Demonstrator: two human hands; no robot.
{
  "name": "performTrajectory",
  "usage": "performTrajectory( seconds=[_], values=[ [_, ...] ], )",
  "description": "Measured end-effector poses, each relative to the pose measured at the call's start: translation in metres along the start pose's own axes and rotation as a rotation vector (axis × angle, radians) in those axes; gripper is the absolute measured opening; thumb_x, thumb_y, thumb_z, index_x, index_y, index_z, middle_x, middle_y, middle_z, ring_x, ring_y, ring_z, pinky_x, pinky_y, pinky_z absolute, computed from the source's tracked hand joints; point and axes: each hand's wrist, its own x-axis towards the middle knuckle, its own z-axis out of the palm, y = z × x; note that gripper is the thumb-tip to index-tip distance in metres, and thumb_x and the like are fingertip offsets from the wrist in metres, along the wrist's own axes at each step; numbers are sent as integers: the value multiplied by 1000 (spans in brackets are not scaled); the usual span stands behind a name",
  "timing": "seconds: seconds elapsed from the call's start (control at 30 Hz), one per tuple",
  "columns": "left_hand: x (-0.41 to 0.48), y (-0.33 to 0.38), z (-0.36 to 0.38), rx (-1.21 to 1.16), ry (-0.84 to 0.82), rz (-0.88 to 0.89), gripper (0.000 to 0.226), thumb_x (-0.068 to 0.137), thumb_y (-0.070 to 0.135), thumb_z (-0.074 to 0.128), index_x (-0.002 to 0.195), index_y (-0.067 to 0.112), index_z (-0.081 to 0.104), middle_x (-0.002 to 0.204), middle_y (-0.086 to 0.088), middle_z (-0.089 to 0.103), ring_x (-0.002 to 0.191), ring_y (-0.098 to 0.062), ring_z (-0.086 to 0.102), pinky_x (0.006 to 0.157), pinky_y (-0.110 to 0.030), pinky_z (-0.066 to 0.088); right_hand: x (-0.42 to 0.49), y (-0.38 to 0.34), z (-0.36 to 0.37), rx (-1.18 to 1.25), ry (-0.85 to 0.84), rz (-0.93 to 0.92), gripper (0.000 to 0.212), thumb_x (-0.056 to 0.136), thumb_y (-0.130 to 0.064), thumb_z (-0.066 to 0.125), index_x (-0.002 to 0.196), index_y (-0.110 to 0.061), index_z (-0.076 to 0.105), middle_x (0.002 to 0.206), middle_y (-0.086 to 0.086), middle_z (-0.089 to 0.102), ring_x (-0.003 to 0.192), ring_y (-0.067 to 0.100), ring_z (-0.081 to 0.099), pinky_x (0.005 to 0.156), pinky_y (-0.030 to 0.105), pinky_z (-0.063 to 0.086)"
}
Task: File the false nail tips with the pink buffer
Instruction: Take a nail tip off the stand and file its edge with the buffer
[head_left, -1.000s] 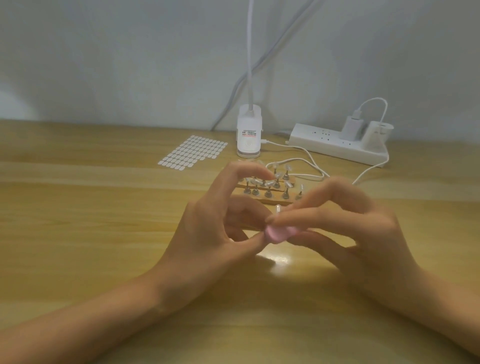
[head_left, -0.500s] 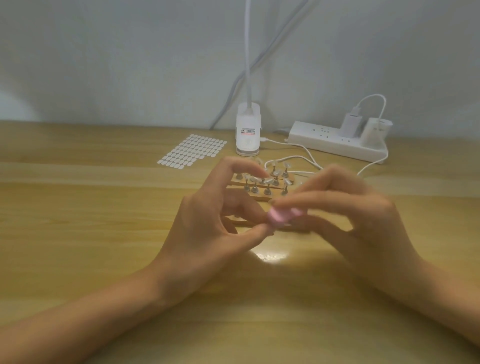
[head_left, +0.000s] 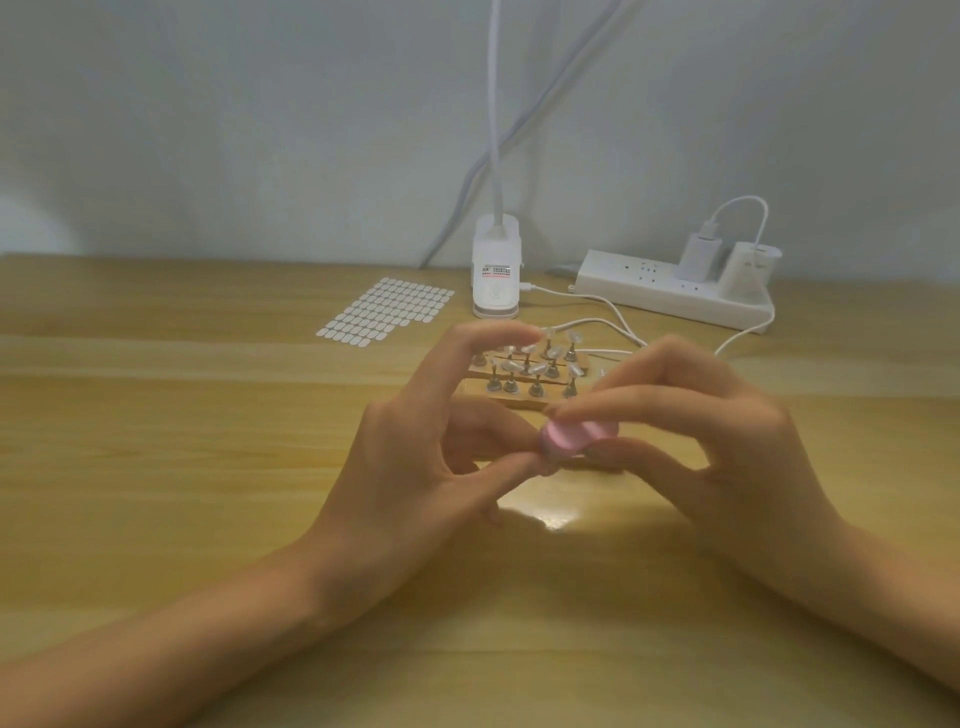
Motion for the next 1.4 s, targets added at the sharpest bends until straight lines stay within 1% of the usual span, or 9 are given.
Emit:
performTrajectory(
  seconds=[0.23,0.4,0.5,0.63,0.77,0.87,1.0,1.17,1.4],
  values=[
    [0,-1,1,142,31,69,64,84,15,81,136,33,48,80,17,75,74,-5,73,52,-20,55,1,-1,0,-22,-10,-32,23,90,-21,71,112,-19,71,95,6,64,89,15,65,78,29,53],
    [0,2,1,141,24,73,60,84,29,79,135,36,48,80,18,74,73,-6,73,50,-22,55,0,-5,3,-37,-15,-86,21,92,-19,71,112,-22,70,97,2,63,89,19,67,80,31,52],
    [0,1,1,126,37,46,62,83,22,80,135,38,49,80,13,76,74,-10,75,49,-26,57,3,-2,-1,-40,22,-14,23,89,-20,72,112,-20,71,96,5,65,90,18,67,79,35,54],
    [-2,2,2,122,9,62,57,86,30,76,135,39,48,81,17,75,70,-12,73,47,-28,56,-1,-8,5,8,-10,-47,21,91,-21,68,112,-24,70,98,0,63,92,21,67,79,35,53],
    [-2,0,1,101,-1,54,66,86,20,77,140,39,45,82,12,76,74,-14,75,46,-31,57,0,-7,0,-1,28,26,23,89,-23,68,112,-24,70,96,2,64,89,17,66,78,36,53],
    [-3,0,2,95,-15,67,72,85,25,74,145,41,39,83,11,75,70,-12,73,46,-35,55,-2,-13,4,0,-30,-56,20,91,-22,71,111,-24,73,98,-2,62,89,17,64,80,34,51],
    [-3,-2,1,67,-14,59,77,87,14,76,148,39,37,83,10,76,70,-11,73,47,-29,57,2,-9,-2,-18,25,22,22,87,-21,73,109,-20,74,95,3,64,88,18,66,78,36,53],
    [-1,-1,1,-9,-21,57,73,85,22,74,148,36,38,85,8,76,73,-16,74,48,-31,57,-3,-18,5,-19,-31,-65,17,91,-22,72,108,-22,75,97,-1,62,89,21,65,80,33,50],
    [1,-2,-2,-126,50,-21,71,77,25,82,137,35,45,86,-3,75,82,-25,77,48,-29,56,3,-9,-2,19,11,22,22,87,-20,75,109,-21,73,96,1,62,90,17,65,79,34,53]
  ],
)
